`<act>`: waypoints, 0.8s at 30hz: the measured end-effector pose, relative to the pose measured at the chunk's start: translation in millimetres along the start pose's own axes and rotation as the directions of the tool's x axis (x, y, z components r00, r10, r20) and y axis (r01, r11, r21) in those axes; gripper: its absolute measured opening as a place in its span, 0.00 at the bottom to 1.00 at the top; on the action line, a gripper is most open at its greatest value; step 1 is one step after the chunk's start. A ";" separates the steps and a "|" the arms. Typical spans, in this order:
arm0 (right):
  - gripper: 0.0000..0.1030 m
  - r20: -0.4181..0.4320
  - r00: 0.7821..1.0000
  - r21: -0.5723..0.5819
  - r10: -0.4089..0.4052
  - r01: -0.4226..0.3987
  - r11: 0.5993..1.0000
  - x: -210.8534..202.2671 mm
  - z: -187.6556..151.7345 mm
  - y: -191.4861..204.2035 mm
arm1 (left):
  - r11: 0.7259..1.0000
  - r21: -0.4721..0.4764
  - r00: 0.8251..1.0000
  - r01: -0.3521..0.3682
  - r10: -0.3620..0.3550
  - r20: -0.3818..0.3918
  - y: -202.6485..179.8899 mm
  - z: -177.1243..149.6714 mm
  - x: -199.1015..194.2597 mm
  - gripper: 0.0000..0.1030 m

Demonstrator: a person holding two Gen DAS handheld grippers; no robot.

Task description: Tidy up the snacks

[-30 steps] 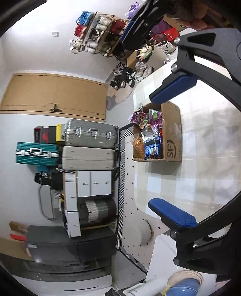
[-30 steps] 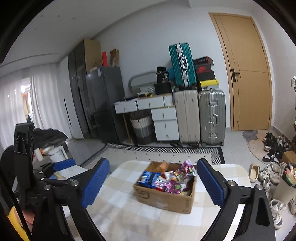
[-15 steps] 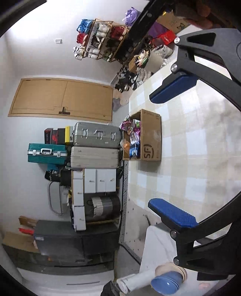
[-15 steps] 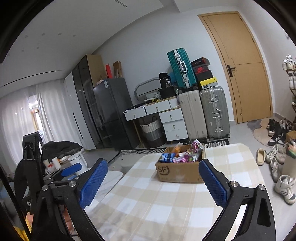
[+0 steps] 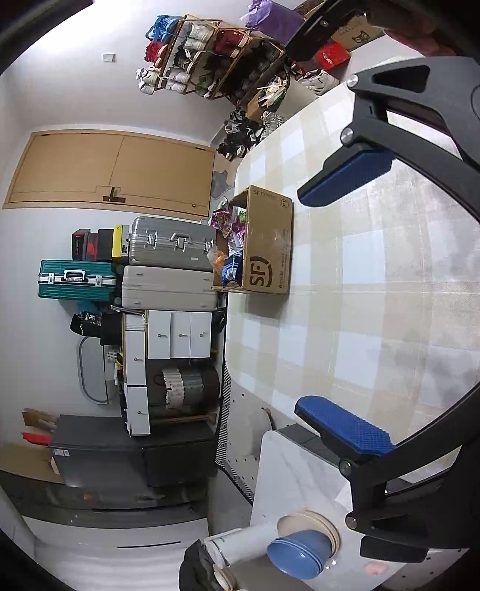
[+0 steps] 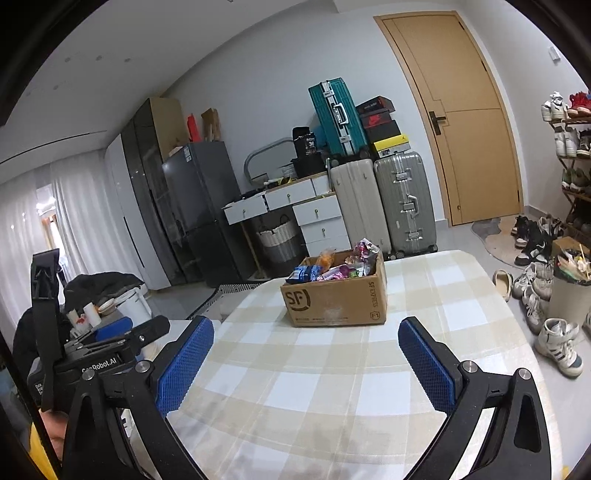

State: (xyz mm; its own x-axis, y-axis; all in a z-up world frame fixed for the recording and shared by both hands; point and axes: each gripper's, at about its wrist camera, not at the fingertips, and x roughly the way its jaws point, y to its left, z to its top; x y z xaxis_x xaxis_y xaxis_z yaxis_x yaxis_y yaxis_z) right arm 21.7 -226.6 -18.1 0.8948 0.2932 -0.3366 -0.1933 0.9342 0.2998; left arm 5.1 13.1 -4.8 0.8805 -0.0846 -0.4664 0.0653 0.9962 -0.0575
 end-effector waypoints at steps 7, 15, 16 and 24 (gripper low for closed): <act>0.99 0.005 1.000 -0.043 -0.004 0.004 0.999 11.1 2.0 3.0 | 0.999 0.021 0.999 0.027 -0.026 -0.023 -12.0 6.3 31.7 0.99; 0.99 0.008 1.000 -0.060 -0.009 0.009 0.998 12.7 -1.2 5.1 | 0.997 0.051 0.999 0.051 -0.050 -0.018 -23.2 1.4 36.5 0.99; 0.99 0.007 1.000 -0.062 -0.009 0.010 0.998 12.2 -0.7 5.4 | 0.997 0.052 0.999 0.050 -0.049 -0.018 -24.7 1.8 36.9 0.99; 0.99 0.012 1.000 -0.079 -0.013 0.014 0.997 8.6 -4.6 7.8 | 0.998 0.031 0.998 0.052 -0.051 -0.027 -21.8 0.7 33.8 0.99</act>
State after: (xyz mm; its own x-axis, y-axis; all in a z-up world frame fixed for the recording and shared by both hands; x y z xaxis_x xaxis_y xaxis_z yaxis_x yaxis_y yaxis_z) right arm 26.0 -215.8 -22.7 0.9021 0.2787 -0.3294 -0.2121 0.9513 0.2238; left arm 33.8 -11.4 -18.8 0.8633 -0.1361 -0.4861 0.1256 0.9906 -0.0544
